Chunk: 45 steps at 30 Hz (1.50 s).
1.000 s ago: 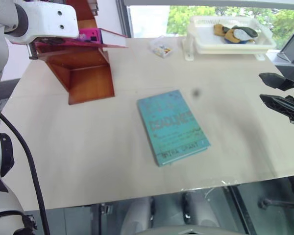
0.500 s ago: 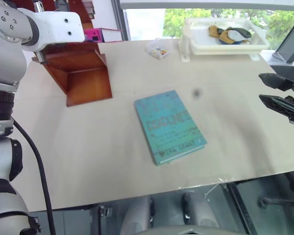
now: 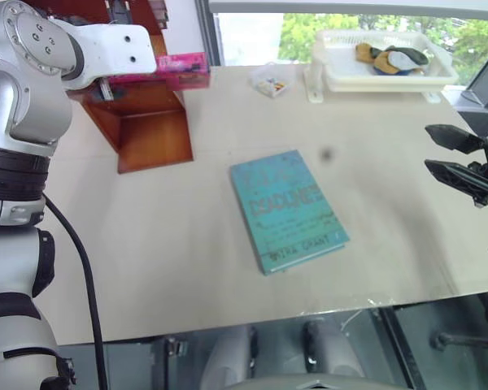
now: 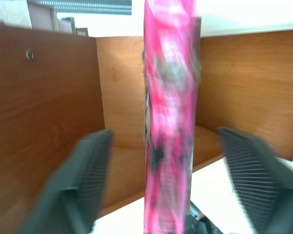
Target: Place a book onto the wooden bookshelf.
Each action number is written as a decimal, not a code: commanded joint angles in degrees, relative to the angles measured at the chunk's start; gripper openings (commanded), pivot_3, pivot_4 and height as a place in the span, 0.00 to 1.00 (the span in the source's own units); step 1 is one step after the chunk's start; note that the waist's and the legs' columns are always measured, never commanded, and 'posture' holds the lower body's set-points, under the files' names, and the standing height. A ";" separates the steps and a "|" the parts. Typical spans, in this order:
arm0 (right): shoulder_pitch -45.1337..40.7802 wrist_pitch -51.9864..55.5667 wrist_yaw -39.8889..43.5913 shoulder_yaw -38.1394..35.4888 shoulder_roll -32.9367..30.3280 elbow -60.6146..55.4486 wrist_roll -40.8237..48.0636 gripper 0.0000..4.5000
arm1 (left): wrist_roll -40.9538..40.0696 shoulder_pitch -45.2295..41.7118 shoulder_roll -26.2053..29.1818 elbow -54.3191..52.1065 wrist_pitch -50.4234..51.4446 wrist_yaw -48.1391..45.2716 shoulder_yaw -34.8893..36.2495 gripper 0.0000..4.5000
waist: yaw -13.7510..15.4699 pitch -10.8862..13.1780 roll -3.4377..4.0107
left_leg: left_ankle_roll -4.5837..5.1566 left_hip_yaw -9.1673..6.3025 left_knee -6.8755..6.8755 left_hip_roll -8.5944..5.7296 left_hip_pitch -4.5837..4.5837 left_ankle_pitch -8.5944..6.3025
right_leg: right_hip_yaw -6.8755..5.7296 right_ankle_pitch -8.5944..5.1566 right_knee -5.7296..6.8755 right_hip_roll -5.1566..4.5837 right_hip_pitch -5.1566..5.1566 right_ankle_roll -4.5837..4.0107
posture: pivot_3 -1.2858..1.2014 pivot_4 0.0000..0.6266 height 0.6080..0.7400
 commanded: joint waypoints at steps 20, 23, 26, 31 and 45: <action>-2.32 -0.03 -0.52 -1.67 -0.50 -1.83 2.27 1.00 | -0.06 6.16 5.38 -7.22 3.92 -5.37 4.24 0.99 | -0.04 0.00 0.00 | 0.00 -0.01 0.00 0.01 0.02 0.00 | 0.00 0.00 0.03 0.00 0.00 0.00 | 0.52 0.24 1.00; -2.45 -0.04 -0.51 -1.48 -0.47 -1.68 2.20 1.00 | 0.28 5.79 5.82 -6.33 3.31 -4.82 4.56 0.99 | 0.10 0.00 -0.01 | 0.00 -0.01 0.00 0.00 0.02 0.00 | -0.01 0.00 0.03 0.00 0.00 0.00 | 0.52 0.24 1.00; -2.43 -0.08 -0.45 -1.30 -0.47 -1.55 2.09 1.00 | 0.74 4.28 6.06 -4.55 2.08 -3.74 4.48 0.99 | 0.04 0.01 -0.01 | 0.01 -0.01 0.01 -0.01 0.01 0.00 | 0.00 0.00 0.01 -0.01 0.00 0.00 | 0.52 0.24 1.00; -2.47 0.20 -0.32 -1.01 -0.48 -1.45 2.07 1.00 | 1.41 0.78 6.54 -0.41 -0.77 -2.27 3.98 0.99 | 0.02 0.02 -0.03 | 0.01 -0.01 0.01 0.00 0.01 0.00 | -0.01 0.00 0.01 -0.01 0.00 0.00 | 0.52 0.24 1.00; -1.72 -0.28 -0.41 -1.40 -0.46 -1.74 1.52 1.00 | -3.93 -1.37 4.94 2.03 -3.51 -2.60 5.51 0.99 | 0.01 0.02 -0.03 | 0.01 -0.01 0.02 -0.01 0.01 0.00 | 0.00 0.00 0.03 -0.02 0.00 0.00 | 0.52 0.24 1.00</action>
